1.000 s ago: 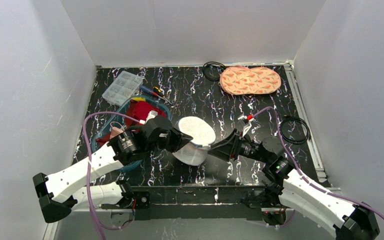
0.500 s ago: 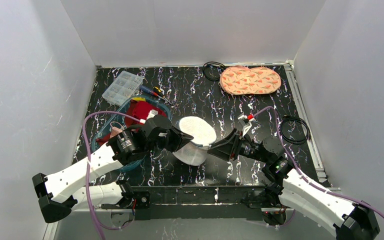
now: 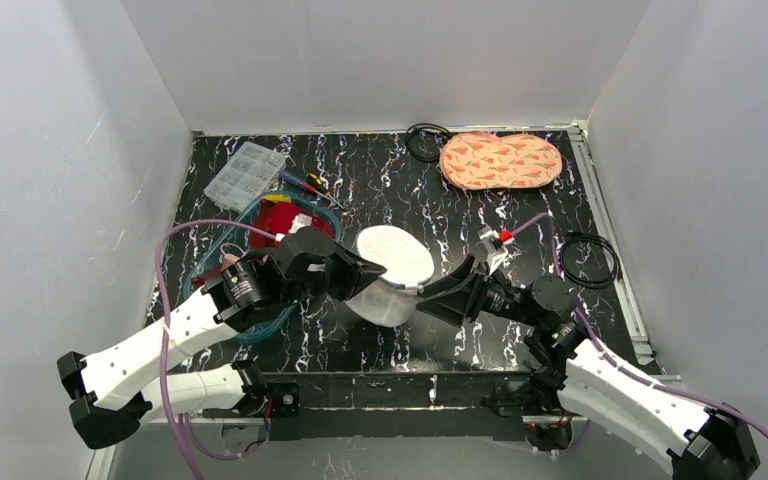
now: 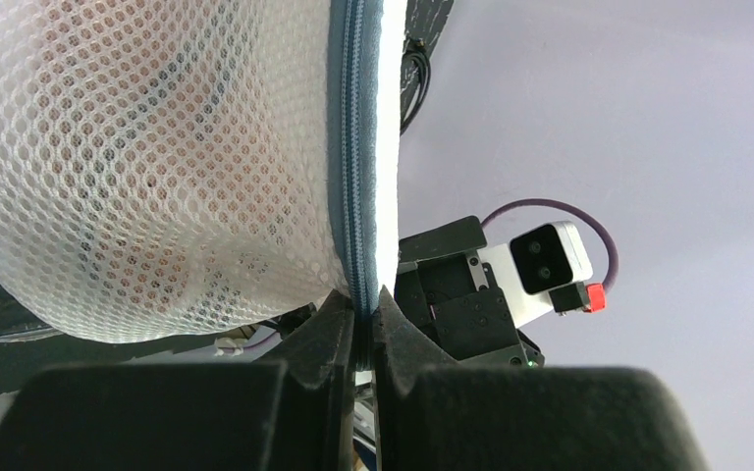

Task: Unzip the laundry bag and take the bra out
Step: Unzip the laundry bag at the center of the board.

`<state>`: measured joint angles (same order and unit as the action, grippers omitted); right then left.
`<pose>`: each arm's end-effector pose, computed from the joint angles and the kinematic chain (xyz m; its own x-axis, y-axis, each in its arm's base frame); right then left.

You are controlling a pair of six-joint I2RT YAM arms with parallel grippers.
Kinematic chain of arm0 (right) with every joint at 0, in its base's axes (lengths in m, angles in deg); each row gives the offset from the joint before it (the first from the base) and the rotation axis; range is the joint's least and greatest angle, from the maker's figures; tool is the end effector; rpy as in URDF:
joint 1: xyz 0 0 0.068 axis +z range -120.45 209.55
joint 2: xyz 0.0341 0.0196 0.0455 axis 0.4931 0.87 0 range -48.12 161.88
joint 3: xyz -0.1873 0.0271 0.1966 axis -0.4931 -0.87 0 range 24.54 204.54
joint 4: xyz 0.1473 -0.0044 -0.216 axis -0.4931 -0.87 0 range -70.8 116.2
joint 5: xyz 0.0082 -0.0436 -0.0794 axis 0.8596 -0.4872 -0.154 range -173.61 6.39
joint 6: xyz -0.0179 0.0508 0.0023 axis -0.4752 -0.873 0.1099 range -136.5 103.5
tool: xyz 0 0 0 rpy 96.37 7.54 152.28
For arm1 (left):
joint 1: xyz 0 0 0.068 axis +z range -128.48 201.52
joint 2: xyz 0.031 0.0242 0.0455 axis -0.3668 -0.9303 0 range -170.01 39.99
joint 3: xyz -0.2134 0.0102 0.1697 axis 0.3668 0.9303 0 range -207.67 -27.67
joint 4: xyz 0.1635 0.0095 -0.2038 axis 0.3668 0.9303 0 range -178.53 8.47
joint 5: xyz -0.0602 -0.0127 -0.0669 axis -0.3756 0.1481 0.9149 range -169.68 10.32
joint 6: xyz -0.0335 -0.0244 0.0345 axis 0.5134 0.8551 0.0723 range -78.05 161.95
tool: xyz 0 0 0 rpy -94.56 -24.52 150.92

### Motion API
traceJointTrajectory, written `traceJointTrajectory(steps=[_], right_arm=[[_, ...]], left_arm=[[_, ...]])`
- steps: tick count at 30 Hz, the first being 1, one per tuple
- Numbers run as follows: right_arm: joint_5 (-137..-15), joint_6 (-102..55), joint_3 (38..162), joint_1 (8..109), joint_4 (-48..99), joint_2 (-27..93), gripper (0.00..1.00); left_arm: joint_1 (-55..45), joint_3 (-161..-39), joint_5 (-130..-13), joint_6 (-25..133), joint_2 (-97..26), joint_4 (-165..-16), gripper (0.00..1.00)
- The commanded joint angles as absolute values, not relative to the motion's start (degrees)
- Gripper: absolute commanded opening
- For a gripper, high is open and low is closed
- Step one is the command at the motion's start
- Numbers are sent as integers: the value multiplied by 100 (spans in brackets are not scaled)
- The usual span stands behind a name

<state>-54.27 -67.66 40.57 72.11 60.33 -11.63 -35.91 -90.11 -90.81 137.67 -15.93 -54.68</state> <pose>0.1063 0.1213 0.2660 -0.6233 0.3494 -0.6996 -0.7253 0.0761 0.6842 0.1164 -0.1693 0.3696 -0.7061 -0.7081 0.0004 -0.3192 0.3178 -0.8928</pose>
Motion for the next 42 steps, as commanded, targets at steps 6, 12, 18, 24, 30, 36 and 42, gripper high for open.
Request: traceJointTrajectory(steps=[6,12,18,24,30,36,42], right_arm=[[-5277,-7011,4304,7251,7111,-875,67],[-5343,-7043,4310,7244,7174,-880,62],[-5463,-7047,4239,7244,7220,-1029,60],[-5456,-7056,4234,7244,7242,-1000,56],[-5484,-7040,4238,7248,7202,-957,48],[-5585,-7003,4237,7248,7064,-962,41],[-5644,-7001,4236,7244,6995,-971,32]], left_arm=[[-3597,-9389,-9141,13658,-1407,-5513,0],[-3621,-9403,-9160,13652,-1405,-5504,0],[-3630,-9394,-9181,13662,-1392,-5479,0],[-3630,-9377,-9199,13669,-1371,-5471,0],[-3637,-9365,-9198,13661,-1354,-5472,0],[-3636,-9368,-9190,13652,-1345,-5477,0],[-3633,-9359,-9172,13653,-1345,-5474,0]])
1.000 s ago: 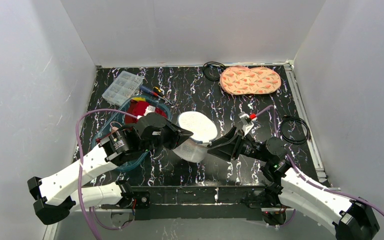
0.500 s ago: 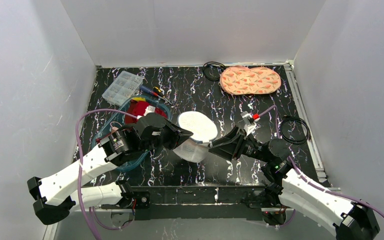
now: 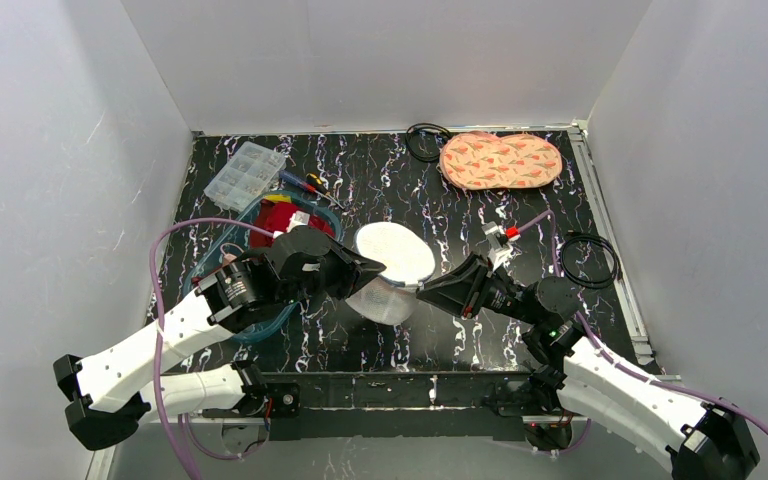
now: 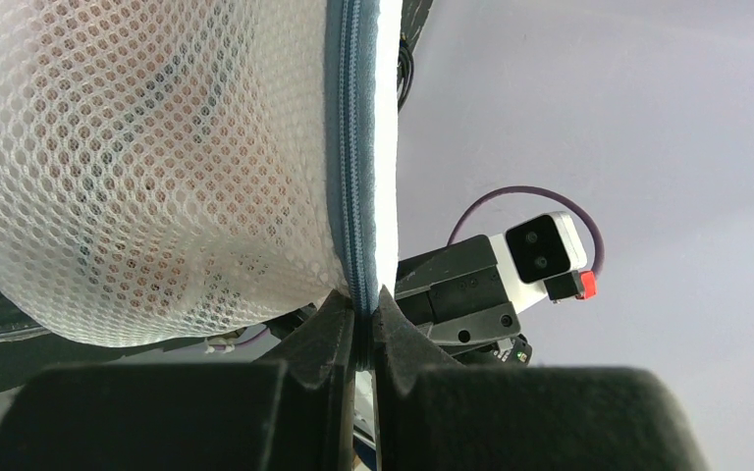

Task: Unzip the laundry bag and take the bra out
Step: Unzip the laundry bag at the center of the board.

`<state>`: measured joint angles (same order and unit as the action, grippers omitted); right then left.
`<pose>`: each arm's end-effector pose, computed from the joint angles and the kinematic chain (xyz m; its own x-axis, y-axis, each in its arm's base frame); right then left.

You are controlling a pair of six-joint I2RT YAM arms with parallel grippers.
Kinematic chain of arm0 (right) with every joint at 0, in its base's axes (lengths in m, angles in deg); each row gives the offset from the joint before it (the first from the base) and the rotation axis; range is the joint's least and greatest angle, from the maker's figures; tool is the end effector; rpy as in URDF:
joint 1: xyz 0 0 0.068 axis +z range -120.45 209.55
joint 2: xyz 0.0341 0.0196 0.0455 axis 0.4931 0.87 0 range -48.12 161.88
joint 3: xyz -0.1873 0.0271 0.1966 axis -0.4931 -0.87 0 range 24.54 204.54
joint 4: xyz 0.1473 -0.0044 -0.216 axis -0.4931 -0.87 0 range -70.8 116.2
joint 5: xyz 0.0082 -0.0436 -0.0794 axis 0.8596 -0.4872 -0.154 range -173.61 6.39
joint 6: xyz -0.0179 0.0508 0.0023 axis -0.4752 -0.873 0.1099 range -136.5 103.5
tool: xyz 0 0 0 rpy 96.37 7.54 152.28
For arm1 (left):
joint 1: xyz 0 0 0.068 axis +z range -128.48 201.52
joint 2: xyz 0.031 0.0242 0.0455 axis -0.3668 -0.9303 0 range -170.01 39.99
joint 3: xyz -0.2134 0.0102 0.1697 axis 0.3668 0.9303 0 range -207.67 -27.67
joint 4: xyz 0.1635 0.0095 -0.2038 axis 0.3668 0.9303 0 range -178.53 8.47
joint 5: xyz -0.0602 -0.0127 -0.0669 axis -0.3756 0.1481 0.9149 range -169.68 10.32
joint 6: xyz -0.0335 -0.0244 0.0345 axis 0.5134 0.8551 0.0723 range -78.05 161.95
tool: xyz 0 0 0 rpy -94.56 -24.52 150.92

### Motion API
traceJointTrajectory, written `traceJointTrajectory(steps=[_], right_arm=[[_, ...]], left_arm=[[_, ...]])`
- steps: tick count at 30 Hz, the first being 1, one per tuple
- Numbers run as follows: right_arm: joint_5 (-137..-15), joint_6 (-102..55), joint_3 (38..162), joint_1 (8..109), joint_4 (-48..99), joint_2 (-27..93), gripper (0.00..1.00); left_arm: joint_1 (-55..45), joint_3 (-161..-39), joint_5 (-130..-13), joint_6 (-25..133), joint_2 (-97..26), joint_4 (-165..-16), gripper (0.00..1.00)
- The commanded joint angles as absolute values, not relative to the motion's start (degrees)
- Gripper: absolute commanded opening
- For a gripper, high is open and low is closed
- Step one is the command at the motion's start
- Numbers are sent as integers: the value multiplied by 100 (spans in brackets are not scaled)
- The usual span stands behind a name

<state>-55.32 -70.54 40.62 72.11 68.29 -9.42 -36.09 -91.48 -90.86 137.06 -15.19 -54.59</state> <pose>0.1083 0.1223 0.2749 -0.6044 0.4126 -0.6815 -0.7417 0.0208 0.6704 0.1134 -0.1659 0.3798 -0.7110 -0.7032 -0.0020 -0.2936 0.2995 -0.9078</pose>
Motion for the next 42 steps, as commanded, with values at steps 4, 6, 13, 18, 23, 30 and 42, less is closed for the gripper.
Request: traceJointTrajectory(steps=[4,6,13,18,23,30,42], right_arm=[[-5674,-6959,4238,7251,6912,-984,24],[-5699,-6946,4225,7248,6859,-1001,21],[-5777,-6701,4268,7247,6314,-1164,6],[-5972,-6399,4311,7246,5542,-1458,1],[-6150,-6137,4429,7244,4873,-1639,1],[-6648,-5048,4939,7248,2805,-1908,1],[-7057,-4426,4987,7258,1040,-1860,1]], left_arm=[[-3637,-9361,-9179,13656,-1341,-5474,0],[-3634,-9363,-9173,13654,-1335,-5474,0],[-3637,-9316,-9174,13652,-1311,-5470,0],[-3632,-9280,-9170,13654,-1292,-5469,0],[-3638,-9267,-9122,13616,-1315,-5532,0],[-3633,-8986,-8754,12861,-1572,-6293,0],[-2460,-7917,-5892,10000,-3442,-9104,7]])
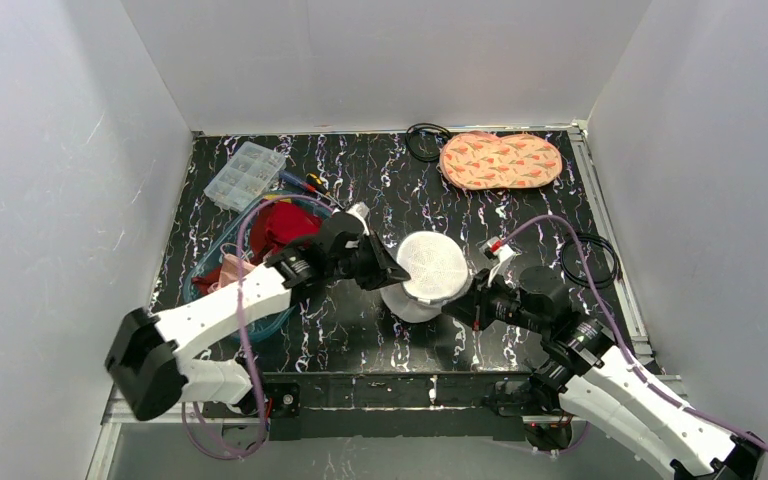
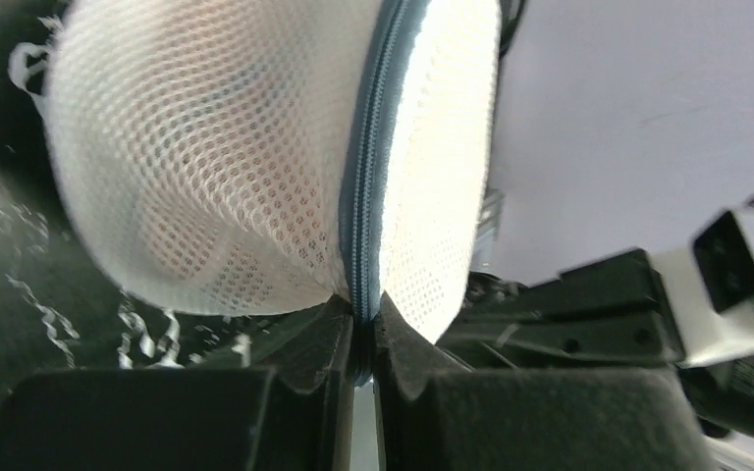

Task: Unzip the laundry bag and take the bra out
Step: Unzip the laundry bag at the center of the board.

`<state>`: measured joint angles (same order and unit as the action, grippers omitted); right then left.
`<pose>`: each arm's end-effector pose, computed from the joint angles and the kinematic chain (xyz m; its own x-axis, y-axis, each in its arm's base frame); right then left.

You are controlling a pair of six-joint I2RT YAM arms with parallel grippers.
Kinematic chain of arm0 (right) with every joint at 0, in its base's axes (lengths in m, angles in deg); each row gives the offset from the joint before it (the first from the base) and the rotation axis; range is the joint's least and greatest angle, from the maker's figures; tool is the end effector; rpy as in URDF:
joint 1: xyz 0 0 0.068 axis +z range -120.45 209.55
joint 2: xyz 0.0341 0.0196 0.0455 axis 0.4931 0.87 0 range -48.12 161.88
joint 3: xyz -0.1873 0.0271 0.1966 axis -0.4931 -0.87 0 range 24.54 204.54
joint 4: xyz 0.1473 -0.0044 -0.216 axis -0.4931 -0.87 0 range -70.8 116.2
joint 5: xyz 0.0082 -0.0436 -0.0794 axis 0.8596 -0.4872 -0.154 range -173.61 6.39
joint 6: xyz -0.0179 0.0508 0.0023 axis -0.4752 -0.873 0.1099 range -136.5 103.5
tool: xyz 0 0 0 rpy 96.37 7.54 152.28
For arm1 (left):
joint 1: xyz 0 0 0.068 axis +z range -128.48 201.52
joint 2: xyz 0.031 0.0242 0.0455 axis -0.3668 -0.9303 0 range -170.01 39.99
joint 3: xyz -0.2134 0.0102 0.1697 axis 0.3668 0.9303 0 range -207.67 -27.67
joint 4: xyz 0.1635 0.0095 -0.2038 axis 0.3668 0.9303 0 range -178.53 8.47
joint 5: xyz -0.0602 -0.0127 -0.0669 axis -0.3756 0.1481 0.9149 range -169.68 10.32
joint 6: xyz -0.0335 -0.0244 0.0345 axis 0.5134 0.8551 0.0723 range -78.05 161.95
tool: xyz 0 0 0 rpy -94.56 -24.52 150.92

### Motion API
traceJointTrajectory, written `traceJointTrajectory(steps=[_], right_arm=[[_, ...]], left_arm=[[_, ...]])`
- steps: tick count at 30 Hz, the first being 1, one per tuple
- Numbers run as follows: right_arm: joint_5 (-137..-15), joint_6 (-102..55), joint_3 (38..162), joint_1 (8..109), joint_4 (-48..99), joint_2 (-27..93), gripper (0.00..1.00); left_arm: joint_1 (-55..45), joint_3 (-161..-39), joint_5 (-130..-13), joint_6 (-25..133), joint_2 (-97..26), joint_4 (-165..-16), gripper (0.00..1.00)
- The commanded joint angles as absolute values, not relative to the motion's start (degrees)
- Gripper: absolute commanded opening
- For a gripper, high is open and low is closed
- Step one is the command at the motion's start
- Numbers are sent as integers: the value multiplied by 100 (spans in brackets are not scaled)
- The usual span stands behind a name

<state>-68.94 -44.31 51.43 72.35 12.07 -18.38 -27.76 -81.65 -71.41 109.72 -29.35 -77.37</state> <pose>0.0982 0.1032 0.2606 -0.5791 0.0788 -0.8114 -0.6387 0.5747 0.5116 0.1766 -0.2130 0.3047 -0.8821 -0.3795 -0.2790 0.0458 0.5206 -0.8526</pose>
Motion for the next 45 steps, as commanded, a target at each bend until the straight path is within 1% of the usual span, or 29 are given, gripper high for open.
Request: traceJointTrajectory(steps=[1,4,5,7,8,10,12,13,15,18,20,23,26,30,34,37,45], right_arm=[[-7097,-4494,4916,7255,1076,-1878,1],[-7191,-4689,4719,7253,1224,-1957,1],[-7232,-4760,4645,7252,1279,-1982,1],[-7332,-4912,4475,7252,1407,-2043,1],[-7366,-5052,4390,7252,1514,-2070,1],[-7438,-5271,4214,7253,1714,-2127,1],[-7467,-5510,4043,7252,1968,-2191,1],[-7473,-5616,3969,7255,2100,-2223,1],[-7507,-5773,3858,7260,2308,-2255,1],[-7473,-5990,3731,7270,2753,-2171,1],[-7448,-6121,3679,7291,3005,-2054,1],[-7530,-6270,3665,7375,3352,-1885,1],[-7668,-6406,3691,7484,3614,-1730,1],[-7861,-6573,3685,7683,3947,-1554,1],[-7970,-6600,3667,8027,4233,-1323,1],[-8008,-6515,3699,8299,4327,-1122,1],[-8164,-6338,3785,8675,4434,-901,1]], left_arm=[[-2406,-7932,-5800,9908,-3619,-9167,7],[-2256,-7944,-5803,9659,-3915,-9230,9],[-2218,-7955,-5824,9590,-3943,-9238,13],[-2152,-7993,-5834,9550,-3983,-9208,26],[-2145,-7992,-5818,9570,-3983,-9198,35],[-2146,-7882,-5805,9692,-3908,-9193,59],[-2168,-7598,-5927,9910,-3646,-9180,74],[-2203,-7423,-6083,10002,-3431,-9160,78],[-2307,-7038,-6433,10155,-2959,-9091,83],[-2671,-6582,-7063,10494,-2291,-8956,84],[-3162,-6384,-7537,10775,-1972,-8886,84],[-3792,-6322,-8341,11088,-1855,-8925,82],[-4148,-6429,-8870,11323,-2002,-9018,79],[-4251,-6497,-9223,11738,-2292,-9124,75],[-4257,-6587,-9488,12008,-2522,-9086,66],[-4260,-6562,-9772,12174,-2431,-9060,60],[-4255,-6616,-10101,12323,-2348,-8883,55]])
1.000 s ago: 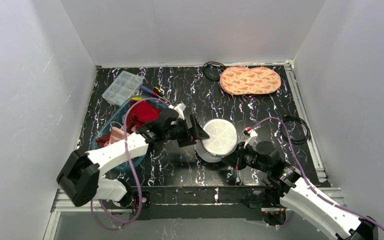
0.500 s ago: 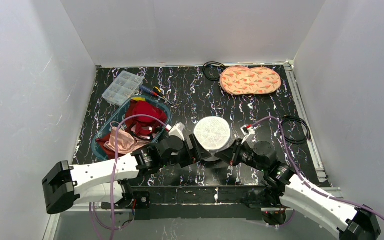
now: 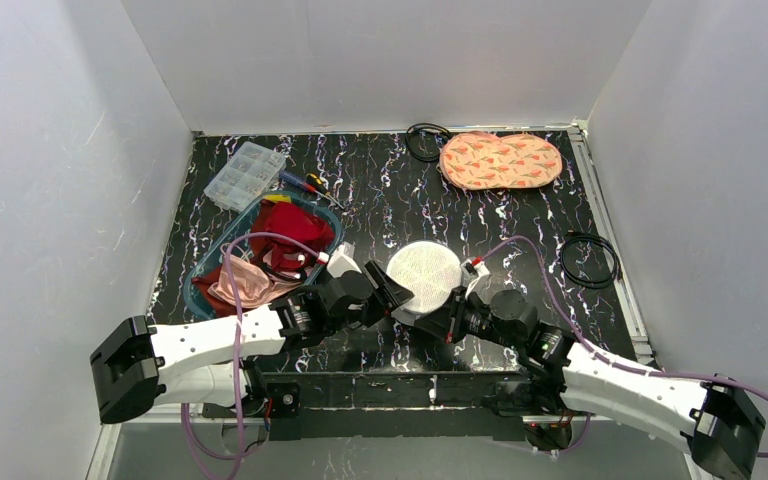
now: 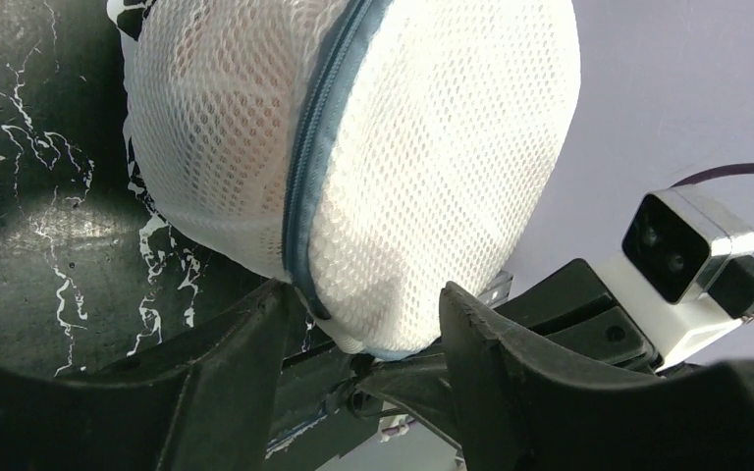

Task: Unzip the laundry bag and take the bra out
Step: Unzip the laundry bag at the center of the board.

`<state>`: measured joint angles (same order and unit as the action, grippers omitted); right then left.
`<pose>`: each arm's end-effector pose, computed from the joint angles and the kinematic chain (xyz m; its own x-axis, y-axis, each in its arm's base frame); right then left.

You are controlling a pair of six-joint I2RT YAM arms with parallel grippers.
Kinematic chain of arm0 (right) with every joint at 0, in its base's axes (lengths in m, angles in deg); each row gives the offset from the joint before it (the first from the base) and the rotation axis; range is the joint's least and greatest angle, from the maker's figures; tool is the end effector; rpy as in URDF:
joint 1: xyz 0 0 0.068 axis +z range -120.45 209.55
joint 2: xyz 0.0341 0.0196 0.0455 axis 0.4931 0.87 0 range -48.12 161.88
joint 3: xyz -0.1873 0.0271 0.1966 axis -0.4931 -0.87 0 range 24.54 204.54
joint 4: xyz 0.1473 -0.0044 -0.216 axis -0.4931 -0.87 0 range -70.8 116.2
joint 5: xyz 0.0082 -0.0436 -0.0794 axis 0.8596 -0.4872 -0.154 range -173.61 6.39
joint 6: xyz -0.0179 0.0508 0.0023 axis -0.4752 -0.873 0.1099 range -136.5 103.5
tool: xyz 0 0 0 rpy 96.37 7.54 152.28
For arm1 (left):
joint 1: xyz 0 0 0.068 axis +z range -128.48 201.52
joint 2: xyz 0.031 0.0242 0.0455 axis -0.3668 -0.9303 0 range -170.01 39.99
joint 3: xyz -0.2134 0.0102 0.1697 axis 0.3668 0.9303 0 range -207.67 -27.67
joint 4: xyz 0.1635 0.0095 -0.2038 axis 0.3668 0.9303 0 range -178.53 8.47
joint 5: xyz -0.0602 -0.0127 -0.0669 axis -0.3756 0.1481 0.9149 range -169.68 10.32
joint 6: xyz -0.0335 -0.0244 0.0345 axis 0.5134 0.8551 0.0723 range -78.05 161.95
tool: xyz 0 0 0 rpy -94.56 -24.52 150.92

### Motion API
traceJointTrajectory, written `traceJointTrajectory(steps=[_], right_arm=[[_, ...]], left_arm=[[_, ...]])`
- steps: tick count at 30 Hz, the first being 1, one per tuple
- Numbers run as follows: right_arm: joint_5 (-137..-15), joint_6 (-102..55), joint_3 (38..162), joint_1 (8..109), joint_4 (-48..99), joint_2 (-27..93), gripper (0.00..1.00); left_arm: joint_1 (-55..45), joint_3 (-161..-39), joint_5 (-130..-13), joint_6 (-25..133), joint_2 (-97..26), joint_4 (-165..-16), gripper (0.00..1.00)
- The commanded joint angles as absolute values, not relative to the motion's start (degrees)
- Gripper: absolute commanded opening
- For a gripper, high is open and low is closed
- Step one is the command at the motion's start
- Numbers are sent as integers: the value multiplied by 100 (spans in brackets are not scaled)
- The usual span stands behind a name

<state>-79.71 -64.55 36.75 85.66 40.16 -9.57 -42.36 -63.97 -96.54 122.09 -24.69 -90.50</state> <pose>0.0909 0.1397 0.1997 -0.7235 0.2537 -0.6421 -0.4895 0.4673 0.7362 0.1184 -0.2180 0.2404 -0.7673 -0.5767 -0.2804 -0.0655 0.5055 -0.8603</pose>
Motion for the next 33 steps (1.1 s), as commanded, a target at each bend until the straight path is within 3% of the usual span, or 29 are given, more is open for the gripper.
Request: traceJointTrajectory(steps=[1,5,18,27,33], right_arm=[[-8174,-6336,3789,8698,4450,-882,1],[-8190,-6335,3819,8773,4539,-779,1],[-8715,-5880,4362,8894,3118,-1199,1],[-9664,-5612,4810,8891,1559,-1542,1],[-9847,-5478,4972,8896,1083,-1730,1]], left_arm=[[-4264,-6621,-10088,12326,-2373,-8885,54],[-4257,-6651,-10079,12378,-2488,-8708,46],[-3847,-6498,-10054,12305,-2375,-8502,0],[-3453,-6451,-9560,11908,-2127,-8398,0],[-2912,-6647,-8198,10714,-2259,-8585,0]])
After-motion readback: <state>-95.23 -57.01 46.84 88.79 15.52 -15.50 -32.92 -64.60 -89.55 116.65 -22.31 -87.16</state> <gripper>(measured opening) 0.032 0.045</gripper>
